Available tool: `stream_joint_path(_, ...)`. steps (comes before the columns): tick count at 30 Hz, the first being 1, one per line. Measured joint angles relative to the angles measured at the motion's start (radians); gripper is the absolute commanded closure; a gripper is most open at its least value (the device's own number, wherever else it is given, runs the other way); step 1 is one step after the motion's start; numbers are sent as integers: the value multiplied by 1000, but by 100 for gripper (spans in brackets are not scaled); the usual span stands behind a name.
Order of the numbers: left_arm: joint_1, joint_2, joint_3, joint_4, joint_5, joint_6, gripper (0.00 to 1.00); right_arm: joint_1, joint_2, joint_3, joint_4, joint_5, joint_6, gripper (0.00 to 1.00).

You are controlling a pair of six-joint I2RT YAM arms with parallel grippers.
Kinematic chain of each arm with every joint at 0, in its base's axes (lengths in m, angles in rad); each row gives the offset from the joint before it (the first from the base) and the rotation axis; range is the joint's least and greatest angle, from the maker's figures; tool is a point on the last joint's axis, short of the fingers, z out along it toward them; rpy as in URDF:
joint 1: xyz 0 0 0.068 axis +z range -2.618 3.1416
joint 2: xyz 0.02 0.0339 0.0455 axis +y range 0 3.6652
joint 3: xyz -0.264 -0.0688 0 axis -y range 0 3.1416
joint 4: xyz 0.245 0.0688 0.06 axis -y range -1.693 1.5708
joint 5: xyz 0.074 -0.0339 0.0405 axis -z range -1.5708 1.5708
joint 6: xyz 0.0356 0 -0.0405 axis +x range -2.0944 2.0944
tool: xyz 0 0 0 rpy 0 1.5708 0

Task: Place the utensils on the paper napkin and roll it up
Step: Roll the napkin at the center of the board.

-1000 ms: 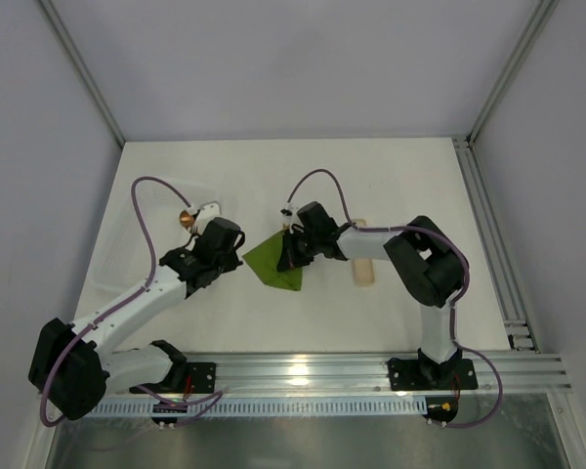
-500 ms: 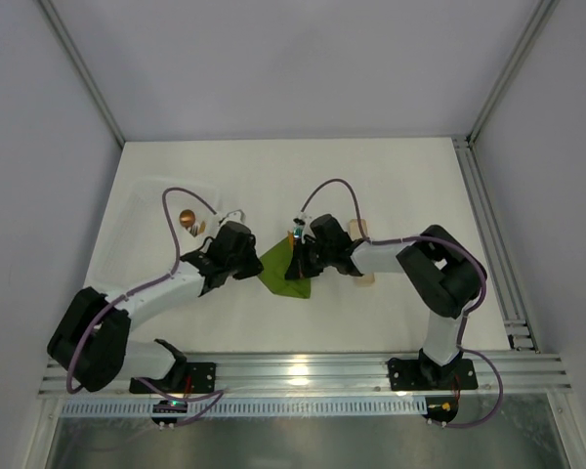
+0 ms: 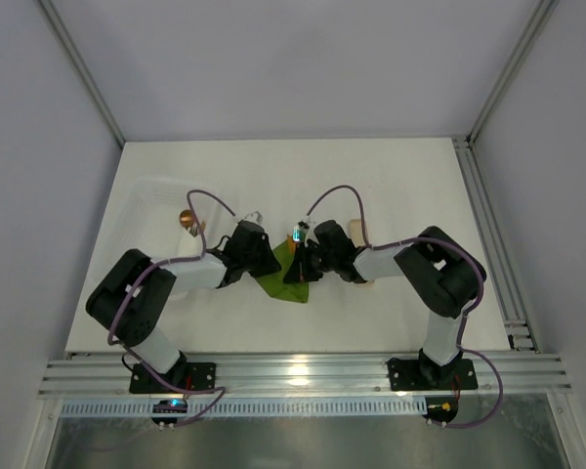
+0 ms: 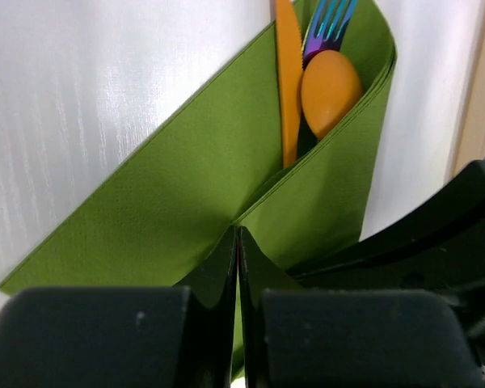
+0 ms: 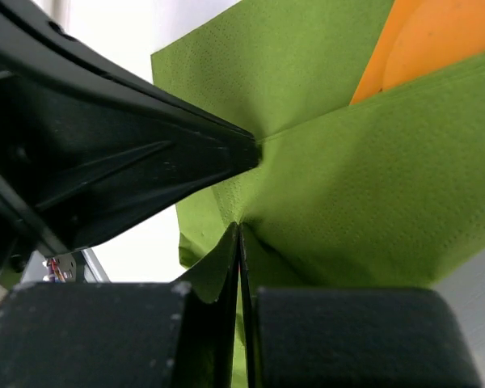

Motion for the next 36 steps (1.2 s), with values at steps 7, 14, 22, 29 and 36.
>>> stream_joint_path(7, -2, 42, 0, 61, 22, -17, 100, 0, 0, -1, -1, -1, 7, 96)
stream_joint_path(14, -11, 47, 6, 51, -8, -29, 100, 0, -11, -11, 4, -2, 10, 96)
stream_joint_path(22, -15, 61, 17, 53, -31, -62, 100, -23, -117, -96, -20, -28, 16, 96)
stream_joint_path(29, -21, 62, -1, 92, -61, -92, 100, -44, -174, -203, 72, -109, 68, 96)
stream_joint_path(36, -23, 59, -18, 121, -69, -104, 100, -88, -116, -298, 359, -217, 211, 96)
